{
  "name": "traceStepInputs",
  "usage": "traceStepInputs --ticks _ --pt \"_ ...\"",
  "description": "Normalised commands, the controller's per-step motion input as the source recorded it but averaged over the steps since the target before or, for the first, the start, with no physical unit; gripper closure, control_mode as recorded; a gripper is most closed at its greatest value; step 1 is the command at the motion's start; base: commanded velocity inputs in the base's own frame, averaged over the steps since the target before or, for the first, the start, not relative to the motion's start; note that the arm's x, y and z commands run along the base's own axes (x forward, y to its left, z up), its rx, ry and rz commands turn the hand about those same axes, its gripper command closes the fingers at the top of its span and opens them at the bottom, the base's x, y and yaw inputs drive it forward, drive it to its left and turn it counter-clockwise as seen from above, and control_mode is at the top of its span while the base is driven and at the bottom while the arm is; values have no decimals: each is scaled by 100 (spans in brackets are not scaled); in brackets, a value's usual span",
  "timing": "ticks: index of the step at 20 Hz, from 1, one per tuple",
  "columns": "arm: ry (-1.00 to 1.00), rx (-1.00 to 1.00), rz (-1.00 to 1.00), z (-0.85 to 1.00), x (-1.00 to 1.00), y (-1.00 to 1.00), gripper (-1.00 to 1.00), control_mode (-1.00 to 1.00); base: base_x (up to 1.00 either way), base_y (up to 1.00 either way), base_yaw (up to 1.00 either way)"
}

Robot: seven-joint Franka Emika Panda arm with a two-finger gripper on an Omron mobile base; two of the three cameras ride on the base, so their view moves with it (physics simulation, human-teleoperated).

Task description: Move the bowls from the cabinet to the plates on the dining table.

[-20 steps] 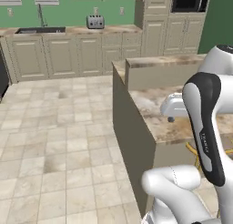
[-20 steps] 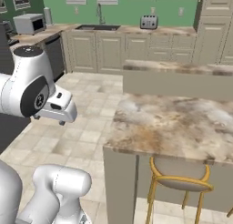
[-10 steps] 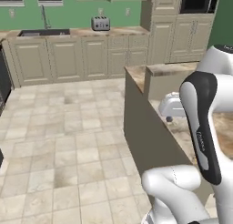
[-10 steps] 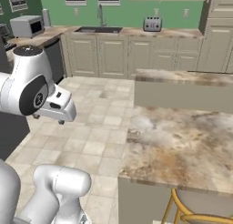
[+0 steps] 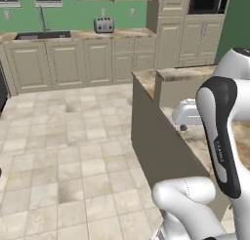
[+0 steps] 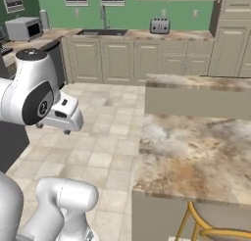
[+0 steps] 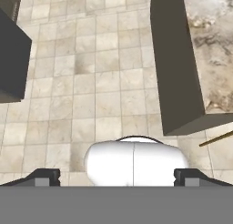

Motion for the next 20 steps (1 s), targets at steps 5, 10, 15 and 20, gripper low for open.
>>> traceStepInputs --ticks 5,10,15,20 --pt "0 0 0 0 0 0 -100 100 -33 100 1" --pt "0 0 0 0 0 0 -100 100 20 86 0" --pt "0 0 0 0 0 0 -100 100 100 41 0" --pt "0 0 0 0 0 0 -100 100 100 14 0"
